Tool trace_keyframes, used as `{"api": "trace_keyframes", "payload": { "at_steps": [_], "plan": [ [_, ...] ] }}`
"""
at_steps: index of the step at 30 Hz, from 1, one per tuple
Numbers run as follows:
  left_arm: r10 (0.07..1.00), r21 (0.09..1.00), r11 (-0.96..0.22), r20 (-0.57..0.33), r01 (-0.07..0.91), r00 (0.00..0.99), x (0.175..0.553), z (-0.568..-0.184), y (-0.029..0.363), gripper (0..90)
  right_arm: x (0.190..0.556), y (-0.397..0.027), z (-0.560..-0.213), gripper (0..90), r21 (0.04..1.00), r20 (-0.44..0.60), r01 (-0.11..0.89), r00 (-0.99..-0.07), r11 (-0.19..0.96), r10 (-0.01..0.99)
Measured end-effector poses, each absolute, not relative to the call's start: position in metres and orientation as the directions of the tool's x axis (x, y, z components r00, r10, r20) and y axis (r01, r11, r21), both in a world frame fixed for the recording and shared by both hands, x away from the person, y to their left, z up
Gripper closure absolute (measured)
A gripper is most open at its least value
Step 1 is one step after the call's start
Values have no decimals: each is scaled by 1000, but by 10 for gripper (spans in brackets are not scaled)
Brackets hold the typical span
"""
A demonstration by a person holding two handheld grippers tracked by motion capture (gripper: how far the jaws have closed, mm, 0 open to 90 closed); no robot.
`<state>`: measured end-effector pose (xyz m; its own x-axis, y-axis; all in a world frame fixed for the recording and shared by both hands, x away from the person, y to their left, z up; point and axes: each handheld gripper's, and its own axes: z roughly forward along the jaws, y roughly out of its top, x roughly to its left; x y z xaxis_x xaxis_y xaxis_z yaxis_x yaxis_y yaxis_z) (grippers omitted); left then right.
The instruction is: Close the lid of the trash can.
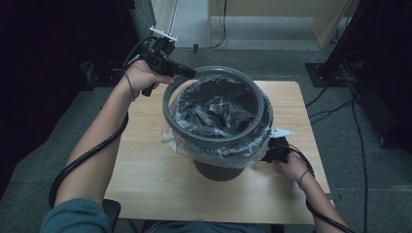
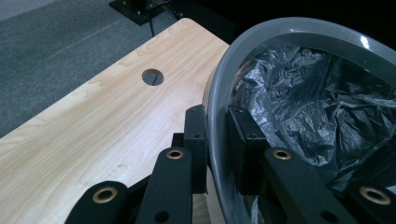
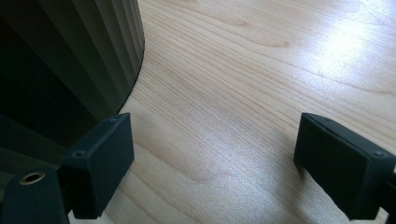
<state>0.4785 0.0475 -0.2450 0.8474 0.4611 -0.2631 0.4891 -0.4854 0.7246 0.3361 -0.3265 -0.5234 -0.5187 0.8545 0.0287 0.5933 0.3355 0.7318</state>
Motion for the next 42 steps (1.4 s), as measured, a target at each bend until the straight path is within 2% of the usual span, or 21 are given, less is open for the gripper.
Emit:
{"api": "trace_keyframes", "payload": {
  "at_steps": [31,42],
  "plan": [
    [376,746,-518,-241,418,895,466,-247,21,777,336,-326,-524,119,733,29,592,-518,334,855],
    [387,751,-511,-233,418,892,469,-249,19,766,336,-327,-524,118,733,27,592,-519,336,854]
  ]
}}
